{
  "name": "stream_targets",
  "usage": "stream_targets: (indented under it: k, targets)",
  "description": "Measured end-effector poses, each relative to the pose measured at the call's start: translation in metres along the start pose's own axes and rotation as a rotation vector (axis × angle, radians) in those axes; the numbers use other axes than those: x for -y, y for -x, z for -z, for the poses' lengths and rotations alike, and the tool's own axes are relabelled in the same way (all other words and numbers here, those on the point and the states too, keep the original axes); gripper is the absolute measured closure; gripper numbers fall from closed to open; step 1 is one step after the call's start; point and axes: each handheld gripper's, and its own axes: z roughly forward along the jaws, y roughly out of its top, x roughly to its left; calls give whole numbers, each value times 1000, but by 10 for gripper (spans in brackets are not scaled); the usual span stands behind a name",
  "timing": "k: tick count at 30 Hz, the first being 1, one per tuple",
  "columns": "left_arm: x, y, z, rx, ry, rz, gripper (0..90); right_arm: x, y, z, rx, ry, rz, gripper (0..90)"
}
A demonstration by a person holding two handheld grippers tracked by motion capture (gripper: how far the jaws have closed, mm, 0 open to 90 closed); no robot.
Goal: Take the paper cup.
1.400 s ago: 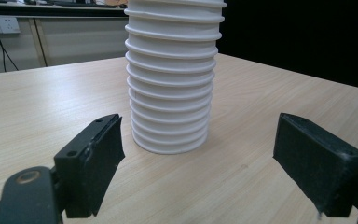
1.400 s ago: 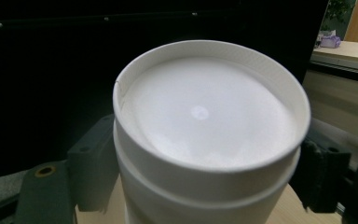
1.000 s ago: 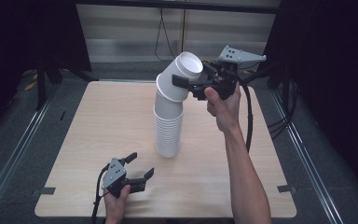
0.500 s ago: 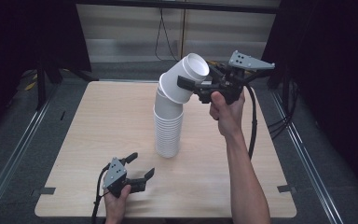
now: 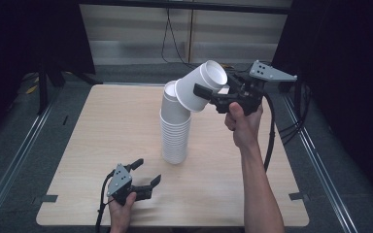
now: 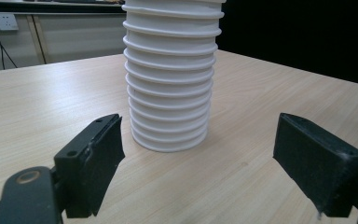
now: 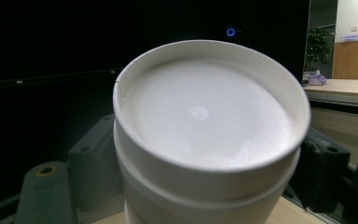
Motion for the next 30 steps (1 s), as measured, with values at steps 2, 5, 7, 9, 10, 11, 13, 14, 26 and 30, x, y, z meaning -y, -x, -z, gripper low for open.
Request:
stream_targets:
  k: [2,5,7,9,10,11,13,14,26,30]
  targets:
    - [0,0,0,-2,-1,1,157,1,0,3,3,8,-7,216]
    - [0,0,0,1,-3,-1,157,3,0,8,9,15,-10,217]
    - [0,0,0,0,-2,0,157,4,0,12,10,19,-14,217]
    - [0,0,1,-4,-3,-3,157,6,-1,15,14,19,-14,217]
    - [0,0,1,-4,-4,-4,157,7,-1,16,12,19,-15,217]
    - [0,0,1,-3,-4,-3,157,8,-2,17,13,21,-16,217]
    - [0,0,1,-2,-2,0,157,11,-3,21,16,28,-16,218]
    - [0,0,1,-3,-4,-2,156,12,-3,22,14,30,-16,218]
    - [0,0,0,-7,2,6,157,24,-11,38,12,34,-19,218]
    - [0,0,0,-7,-1,8,157,28,-14,41,7,25,-21,219]
